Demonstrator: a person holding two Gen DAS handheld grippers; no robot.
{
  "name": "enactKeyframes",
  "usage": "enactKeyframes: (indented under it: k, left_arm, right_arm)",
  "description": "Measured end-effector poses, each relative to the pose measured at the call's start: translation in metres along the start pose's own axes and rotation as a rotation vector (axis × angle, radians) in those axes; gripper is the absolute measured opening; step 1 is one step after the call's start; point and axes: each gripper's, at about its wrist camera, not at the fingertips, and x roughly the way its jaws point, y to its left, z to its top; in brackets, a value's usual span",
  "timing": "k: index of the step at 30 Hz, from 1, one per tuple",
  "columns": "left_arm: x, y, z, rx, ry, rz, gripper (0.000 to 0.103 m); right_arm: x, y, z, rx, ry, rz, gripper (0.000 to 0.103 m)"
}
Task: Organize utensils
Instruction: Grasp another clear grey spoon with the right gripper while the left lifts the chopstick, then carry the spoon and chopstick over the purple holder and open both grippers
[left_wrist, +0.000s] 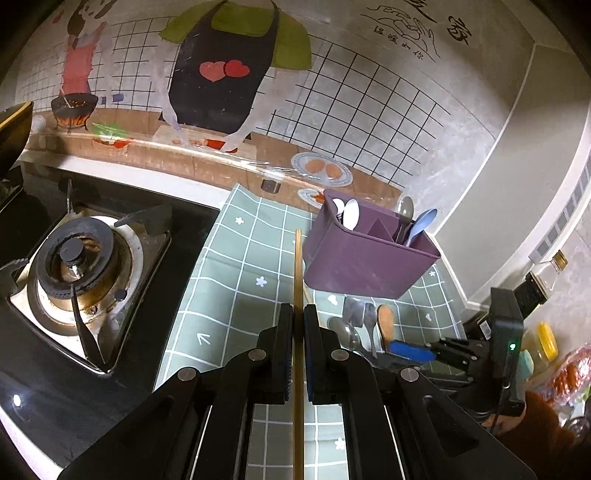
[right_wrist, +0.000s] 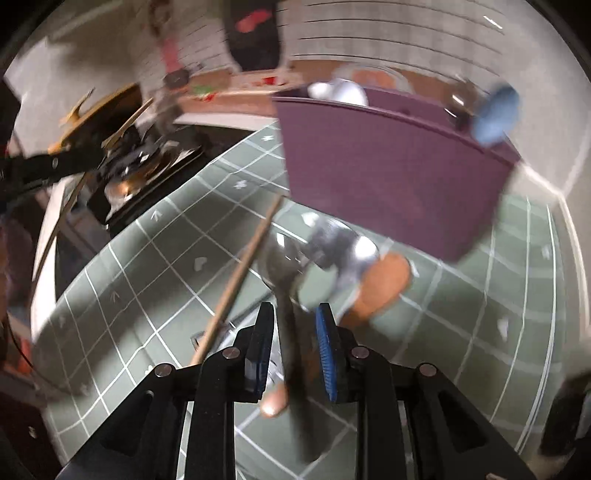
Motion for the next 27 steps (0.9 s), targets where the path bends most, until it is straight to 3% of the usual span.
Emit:
enactKeyframes:
  k: [5,14,20,24,27]
  left_arm:
    - [-0.005,0.005,-0.001,-0.013,-0.007,0.003,0.006]
    - [-0.003,0.014,-0.001,-0.038,0.0,0.026,0.006]
    - [-0.002,0.018,-0.002,-0.047,0.012,0.029,0.006]
    - [-0.002,0.019,-0.002,-0.048,0.01,0.026,0.006]
    - [-0.001,0.019,-0.001,-0.045,0.003,0.016,0.006]
  right_arm:
    - [0.016,0.005,0.006,-0.053,0.044,-0.009,0.023]
    - [0.038,0.009,0.021,-0.013,0.043,0.003,0.023]
    - [0.051,0.019,0.032,-0.037,0.038,-0.039,0.023]
    - [0.055,0.018,0.037,-0.02,0.037,0.015,0.007]
    - [0.046,0.018,0.035,-0.009,0.008,0.013,0.004]
